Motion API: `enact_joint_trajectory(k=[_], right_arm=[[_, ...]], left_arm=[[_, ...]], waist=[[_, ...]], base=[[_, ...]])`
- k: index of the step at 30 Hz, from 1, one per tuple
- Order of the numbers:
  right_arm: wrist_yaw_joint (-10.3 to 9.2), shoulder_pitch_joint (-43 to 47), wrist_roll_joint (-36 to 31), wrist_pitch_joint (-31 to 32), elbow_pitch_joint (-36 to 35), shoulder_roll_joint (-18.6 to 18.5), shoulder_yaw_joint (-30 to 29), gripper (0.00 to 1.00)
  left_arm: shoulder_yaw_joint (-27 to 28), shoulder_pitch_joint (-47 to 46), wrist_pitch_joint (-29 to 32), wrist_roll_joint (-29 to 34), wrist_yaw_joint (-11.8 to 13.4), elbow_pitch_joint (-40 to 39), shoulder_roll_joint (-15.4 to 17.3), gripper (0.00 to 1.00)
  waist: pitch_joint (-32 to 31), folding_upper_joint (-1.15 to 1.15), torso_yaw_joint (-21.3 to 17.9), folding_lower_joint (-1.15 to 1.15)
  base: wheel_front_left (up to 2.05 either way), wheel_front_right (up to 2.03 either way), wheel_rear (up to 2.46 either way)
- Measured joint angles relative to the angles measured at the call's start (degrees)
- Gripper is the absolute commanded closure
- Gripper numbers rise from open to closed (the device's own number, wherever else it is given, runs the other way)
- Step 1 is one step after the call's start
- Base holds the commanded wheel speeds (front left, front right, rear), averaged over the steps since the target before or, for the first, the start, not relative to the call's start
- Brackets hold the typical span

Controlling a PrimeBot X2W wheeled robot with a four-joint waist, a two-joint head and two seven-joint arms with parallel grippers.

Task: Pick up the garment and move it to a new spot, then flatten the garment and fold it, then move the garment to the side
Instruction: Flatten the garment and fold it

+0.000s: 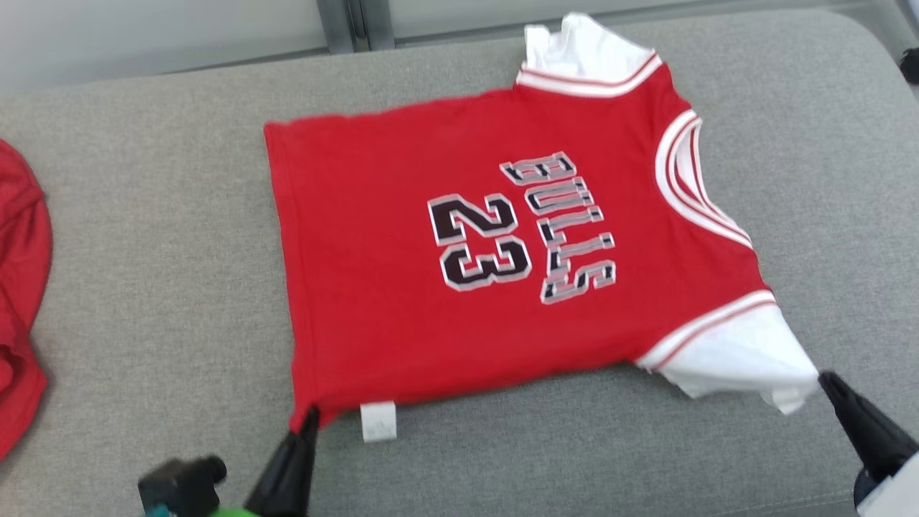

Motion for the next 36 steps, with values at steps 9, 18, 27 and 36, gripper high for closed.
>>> enact_joint_trajectory(k=[9, 18, 27, 36], right_arm=[[0.00, 7.22, -1.78, 0.99, -0.31, -1.82, -0.42, 1.00], [-0.01, -10.27, -4.65, 11.32, 7.58, -10.56, 3.55, 1.00], [0.00, -26.34, -5.03, 21.23, 12.59, -12.48, 6.60, 1.00], [0.00, -38.70, -8.22, 23.98, 20.04, -12.80, 9.05, 1.00]], left_arm=[[-2.89, 9.06, 0.71, -1.59, 2.08, -4.41, -1.16, 1.00], [-4.32, -6.87, 8.51, -0.40, 0.08, -0.81, -1.55, 1.00], [-5.26, -18.92, 14.93, -0.10, -0.98, 5.50, -2.77, 1.00], [-6.08, -24.60, 16.84, -0.03, -2.31, 10.25, -3.78, 1.00]], waist=[[-4.26, 0.00, 1.34, 0.00], [-2.33, 0.00, 3.49, 0.00], [2.46, 0.00, 5.36, 0.00], [6.93, 0.00, 6.66, 0.01]], base=[[0.00, 0.00, 0.00], [0.00, 0.00, 0.00], [0.00, 0.00, 0.00], [0.00, 0.00, 0.00]])
